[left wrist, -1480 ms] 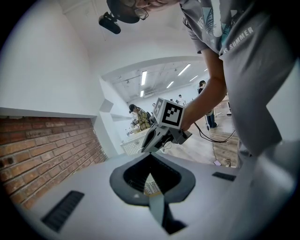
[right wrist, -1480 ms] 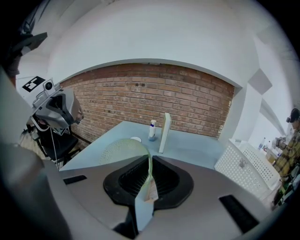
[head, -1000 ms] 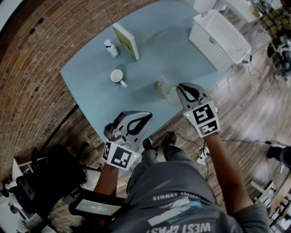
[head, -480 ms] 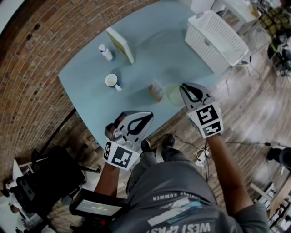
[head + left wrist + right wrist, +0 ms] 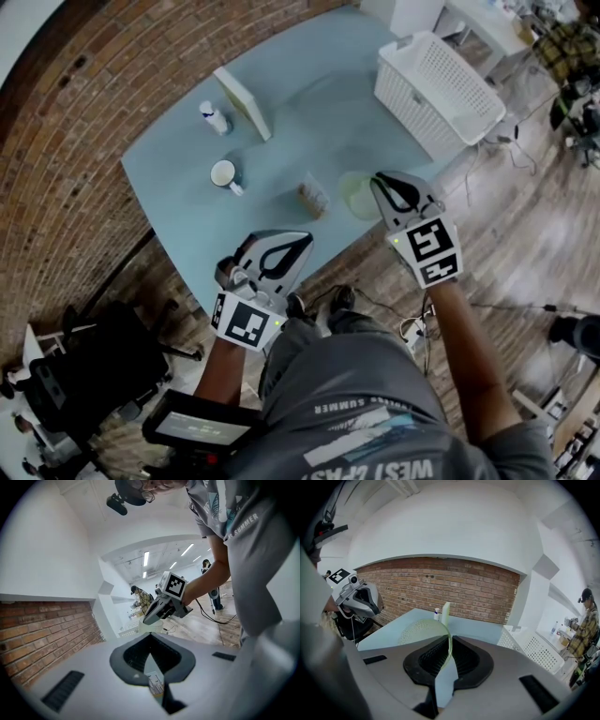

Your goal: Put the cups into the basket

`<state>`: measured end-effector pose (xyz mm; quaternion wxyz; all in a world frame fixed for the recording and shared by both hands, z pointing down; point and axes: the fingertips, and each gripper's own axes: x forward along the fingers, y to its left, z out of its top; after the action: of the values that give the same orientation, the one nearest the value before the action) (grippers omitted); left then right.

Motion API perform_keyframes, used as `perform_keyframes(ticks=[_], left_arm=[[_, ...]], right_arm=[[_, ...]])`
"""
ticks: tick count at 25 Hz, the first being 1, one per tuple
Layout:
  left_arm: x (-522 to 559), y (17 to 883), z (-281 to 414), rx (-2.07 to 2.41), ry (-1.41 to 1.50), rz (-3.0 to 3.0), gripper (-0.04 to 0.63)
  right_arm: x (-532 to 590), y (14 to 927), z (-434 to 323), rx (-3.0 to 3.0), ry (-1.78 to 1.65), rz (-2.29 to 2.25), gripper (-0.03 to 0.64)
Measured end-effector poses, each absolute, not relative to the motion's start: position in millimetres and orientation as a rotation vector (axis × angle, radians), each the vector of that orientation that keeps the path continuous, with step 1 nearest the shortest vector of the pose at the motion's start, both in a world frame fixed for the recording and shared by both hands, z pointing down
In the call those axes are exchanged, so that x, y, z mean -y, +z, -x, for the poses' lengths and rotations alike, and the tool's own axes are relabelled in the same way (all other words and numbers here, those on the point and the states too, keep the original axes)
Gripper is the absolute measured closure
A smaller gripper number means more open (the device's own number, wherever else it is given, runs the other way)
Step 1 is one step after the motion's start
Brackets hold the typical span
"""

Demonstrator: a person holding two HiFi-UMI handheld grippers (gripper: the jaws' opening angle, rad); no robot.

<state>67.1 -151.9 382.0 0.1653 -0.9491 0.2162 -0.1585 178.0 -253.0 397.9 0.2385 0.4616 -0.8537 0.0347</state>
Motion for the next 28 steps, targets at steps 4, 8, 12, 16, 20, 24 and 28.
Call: perform_keyframes(ticks=[4, 8, 12, 16, 20, 24, 28], left_arm=[[153.0, 367.9, -73.7, -0.626, -0.47, 2.657, 0.594], [153.7, 358.8, -78.3, -0.639, -0.49, 2.625, 0.594], [152.9, 343.7, -85.1, -0.646, -0.47, 2.6, 0.594], [154.0, 327.7, -89.0, -0.634, -0.413, 2.614, 0.594], [164.7, 320.0, -95.5, -0.581, -0.371, 2.61, 0.595], [180.4, 315.2, -97.7, -0.536, -0.351, 2.607, 0.594], [195.1, 305.1, -98.0, -0.496, -0.315, 2.598, 0.594]], right_arm=[[251.8, 386.9, -186.2, 2.359, 0.075, -1.267, 0.583], [248.9, 375.3, -197.4, 2.375, 0.059, -1.277, 0.583], [242.0, 364.4, -208.6, 2.388, 0.043, -1.294, 0.583], [237.0, 353.2, -217.8, 2.386, 0.028, -1.333, 0.583], [240.8, 340.3, -230.1, 2.363, -0.002, -1.388, 0.583], [248.9, 333.4, -241.0, 2.327, -0.008, -1.448, 0.583], [256.6, 325.5, -247.8, 2.295, -0.01, -1.504, 0.583]])
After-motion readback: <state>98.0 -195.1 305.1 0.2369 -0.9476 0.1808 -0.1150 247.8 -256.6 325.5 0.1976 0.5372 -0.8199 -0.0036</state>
